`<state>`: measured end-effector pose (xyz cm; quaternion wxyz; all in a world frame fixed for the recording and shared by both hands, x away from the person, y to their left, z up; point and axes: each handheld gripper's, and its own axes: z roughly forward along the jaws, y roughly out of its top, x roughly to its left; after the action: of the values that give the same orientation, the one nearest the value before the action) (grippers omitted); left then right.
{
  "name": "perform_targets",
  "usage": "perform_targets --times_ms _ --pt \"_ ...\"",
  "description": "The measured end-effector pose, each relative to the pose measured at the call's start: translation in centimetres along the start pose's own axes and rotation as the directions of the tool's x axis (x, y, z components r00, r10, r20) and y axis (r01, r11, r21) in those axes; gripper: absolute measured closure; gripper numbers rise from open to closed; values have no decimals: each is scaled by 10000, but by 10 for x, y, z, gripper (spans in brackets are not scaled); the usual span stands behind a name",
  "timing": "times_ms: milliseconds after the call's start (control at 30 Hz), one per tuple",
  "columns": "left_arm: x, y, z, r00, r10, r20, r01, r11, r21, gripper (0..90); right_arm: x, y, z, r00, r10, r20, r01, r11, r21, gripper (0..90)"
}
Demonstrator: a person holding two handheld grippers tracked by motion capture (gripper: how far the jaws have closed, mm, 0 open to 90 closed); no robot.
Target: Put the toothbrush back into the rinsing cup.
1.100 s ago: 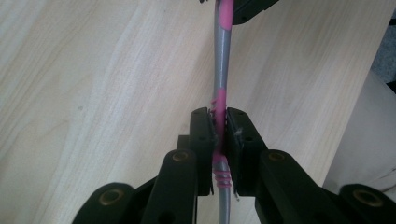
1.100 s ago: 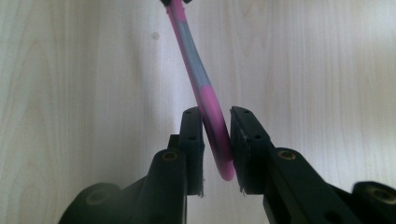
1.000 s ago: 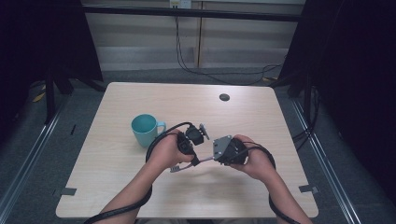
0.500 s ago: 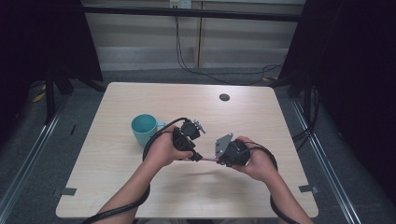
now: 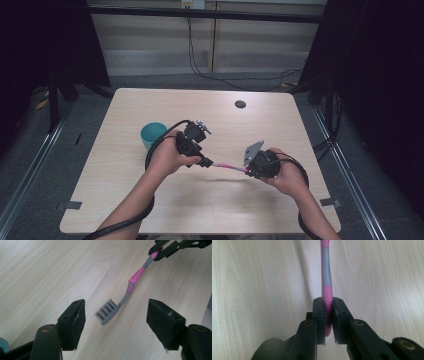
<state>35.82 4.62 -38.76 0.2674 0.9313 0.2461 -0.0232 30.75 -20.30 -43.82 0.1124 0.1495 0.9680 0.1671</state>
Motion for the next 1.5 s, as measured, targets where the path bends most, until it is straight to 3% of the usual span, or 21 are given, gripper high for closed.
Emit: perform_targets --times_ms 67,133,267,300,600,700,867,1033,1067,1133,1200,1233,1300,1367,1400,1433,1467,1500 --pt "1 -1 0 10000 -92 -37 91 9999 -79 288 -2 -1 -1 9999 97 24 -97 10000 3 819" --pt "4 -4 0 9997 -230 -23 229 9997 -107 281 -4 -4 -3 9985 539 27 -539 9985 55 819" --pt "7 -8 0 9992 -409 -33 409 9991 -116 262 -7 -5 -3 9970 758 122 -758 9971 35 819" --pt "10 -10 0 9982 -602 -60 600 9980 -189 256 -8 -6 -4 9929 1184 89 -1185 9930 36 819" --pt "15 -18 1 9941 -1081 -73 1071 9904 -873 254 -14 -7 -7 9775 2103 128 -2098 9772 -335 819" --pt "17 -21 2 9917 -1285 18 1279 9858 -1087 254 -15 -7 -9 9660 2586 -11 -2581 9637 -689 819" --pt "17 -23 4 9892 -1464 70 1460 9799 -1359 255 -15 -5 -9 9576 2881 -64 -2874 9535 -909 819" --pt "16 -24 8 9865 -1630 158 1633 9726 -1653 256 -15 -1 -9 9396 3412 -279 -3419 9307 -1299 819" --pt "16 -24 8 9865 -1630 158 1633 9726 -1653 257 -15 -1 -9 9396 3412 -279 -3419 9307 -1299 819" --pt "16 -23 10 9823 -1848 315 1875 9658 -1790 257 -15 0 -8 9320 3594 -459 -3621 9196 -1523 819" --pt "16 -23 11 9825 -1834 322 1862 9661 -1788 255 -15 1 -8 9314 3606 -490 -3637 9173 -1620 819" --pt "16 -22 11 9811 -1905 339 1934 9612 -1967 254 -14 1 -7 9262 3721 -599 -3768 9101 -1726 819" --pt "16 -21 11 9802 -1947 362 1980 9581 -2072 255 -15 2 -6 9245 3761 -619 -3810 9069 -1800 819" --pt "16 -20 10 9804 -1942 341 1969 9555 -2197 255 -16 2 -5 9168 3886 -918 -3993 8922 -2108 819" --pt "16 -20 10 9804 -1942 341 1969 9555 -2197 255 -16 2 -4 9144 3938 -934 -4047 8892 -2133 819" --pt "15 -19 10 9785 -2035 340 2058 9506 -2323 255 -16 3 -4 9131 3958 -976 -4077 8873 -2156 819" --pt "15 -19 10 9785 -2035 340 2058 9506 -2323 255 -16 3 -4 9131 3958 -976 -4077 8873 -2156 819" --pt "15 -18 10 9801 -1961 322 1981 9514 -2356 256 -16 3 -3 9091 4008 -1136 -4165 8803 -2271 819"
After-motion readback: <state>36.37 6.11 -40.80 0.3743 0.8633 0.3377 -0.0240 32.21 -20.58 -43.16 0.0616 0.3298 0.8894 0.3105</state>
